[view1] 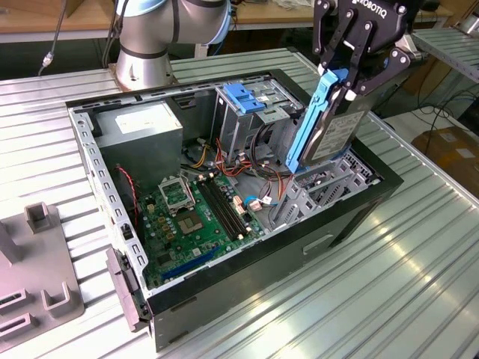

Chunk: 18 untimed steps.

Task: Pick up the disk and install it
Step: 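Insert the disk into the insertion slot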

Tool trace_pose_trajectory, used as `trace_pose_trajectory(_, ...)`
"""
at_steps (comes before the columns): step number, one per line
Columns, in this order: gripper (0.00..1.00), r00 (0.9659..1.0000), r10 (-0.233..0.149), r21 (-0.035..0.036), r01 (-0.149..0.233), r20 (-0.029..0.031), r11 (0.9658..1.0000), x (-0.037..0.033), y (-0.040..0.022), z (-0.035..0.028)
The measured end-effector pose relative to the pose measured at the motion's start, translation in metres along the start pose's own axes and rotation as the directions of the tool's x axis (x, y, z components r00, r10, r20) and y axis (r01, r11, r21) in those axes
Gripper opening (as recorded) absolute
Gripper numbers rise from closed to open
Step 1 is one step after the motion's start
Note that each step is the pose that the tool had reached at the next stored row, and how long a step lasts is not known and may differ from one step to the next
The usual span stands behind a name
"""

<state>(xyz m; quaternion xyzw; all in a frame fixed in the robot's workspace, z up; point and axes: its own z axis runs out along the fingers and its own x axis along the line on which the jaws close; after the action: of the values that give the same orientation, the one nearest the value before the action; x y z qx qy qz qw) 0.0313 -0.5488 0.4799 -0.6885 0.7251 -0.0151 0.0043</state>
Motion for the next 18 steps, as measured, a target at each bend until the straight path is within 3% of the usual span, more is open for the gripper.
trace_pose_trajectory(13, 0.37, 1.0000, 0.002, -0.0005, -0.002, -0.0003, 1.0000, 0.0003, -0.0003, 0.0002)
trace_pose_trajectory(18, 0.37, 1.0000, 0.001, -0.0007, -0.001, -0.0002, 1.0000, 0.0000, -0.0048, 0.0006)
